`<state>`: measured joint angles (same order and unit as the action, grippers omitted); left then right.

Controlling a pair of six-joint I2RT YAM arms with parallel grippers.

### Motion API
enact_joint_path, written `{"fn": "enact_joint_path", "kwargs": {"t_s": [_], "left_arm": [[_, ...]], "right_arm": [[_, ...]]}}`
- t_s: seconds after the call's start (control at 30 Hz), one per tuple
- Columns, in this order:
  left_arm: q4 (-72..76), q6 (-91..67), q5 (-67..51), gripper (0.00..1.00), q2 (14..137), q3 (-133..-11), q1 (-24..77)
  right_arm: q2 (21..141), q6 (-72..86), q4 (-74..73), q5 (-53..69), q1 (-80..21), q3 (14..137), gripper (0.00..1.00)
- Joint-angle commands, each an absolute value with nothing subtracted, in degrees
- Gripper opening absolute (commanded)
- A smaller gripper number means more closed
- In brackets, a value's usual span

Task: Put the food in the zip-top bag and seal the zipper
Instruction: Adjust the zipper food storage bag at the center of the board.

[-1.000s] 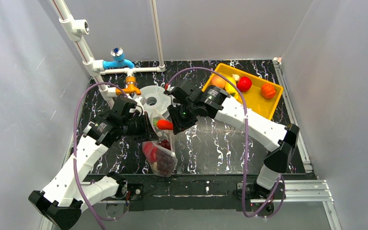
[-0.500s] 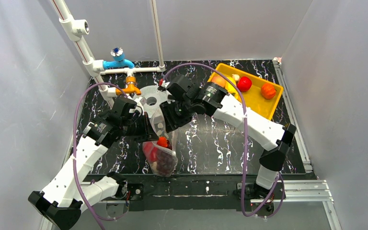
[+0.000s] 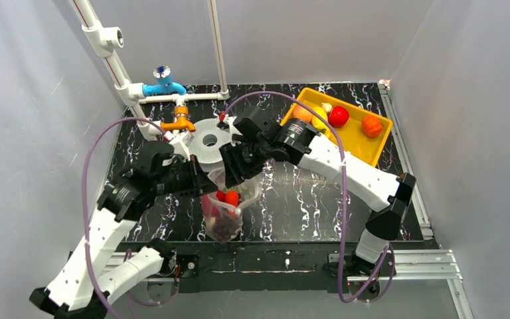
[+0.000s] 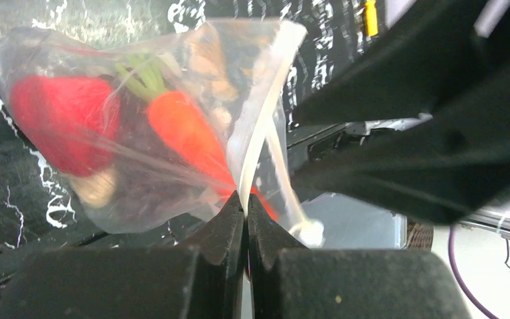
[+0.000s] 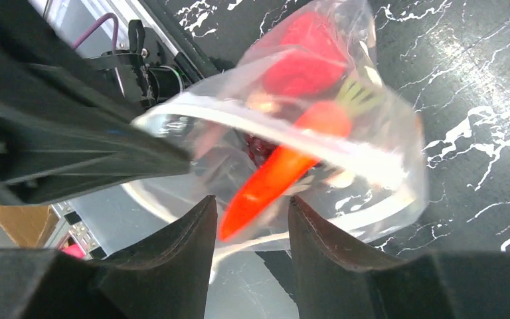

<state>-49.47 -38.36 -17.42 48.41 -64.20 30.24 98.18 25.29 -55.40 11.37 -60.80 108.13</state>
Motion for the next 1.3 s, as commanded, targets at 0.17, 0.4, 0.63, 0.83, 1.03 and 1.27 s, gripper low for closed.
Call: {"fn": "enact_joint_path", "kwargs": {"t_s": [0.17,0.4,0.63,0.83,1.03,1.27], "left_arm": [[-49.48,-39.47,-16.7,0.0,48.51,-63.49,30.5],[-51.27,-40.2,-16.94,0.0,51.43,-60.84,30.51],[-51.81,-39.64,-16.97,0.0,52.29,-61.1,30.49],[-51.38,-39.48,-17.0,0.0,52.58,-61.5,30.5],[-50.93,-39.3,-17.28,0.0,53.29,-62.06,30.5],[-50.5,-39.67,-17.68,0.0,53.15,-61.91,30.5]], "right_arm": [[89.34,25.78,-49.27,6.18,-59.25,102.89,0.52],[86.1,26.02,-48.39,3.72,-54.9,98.79,0.55],[83.81,29.71,-46.88,7.75,-47.71,92.0,0.61],[80.21,33.48,-42.26,12.16,-49.31,78.2,0.72],[80.84,33.59,-44.53,3.37,-55.28,74.93,0.73],[85.15,33.45,-45.99,-18.11,-61.08,79.43,0.72]]}}
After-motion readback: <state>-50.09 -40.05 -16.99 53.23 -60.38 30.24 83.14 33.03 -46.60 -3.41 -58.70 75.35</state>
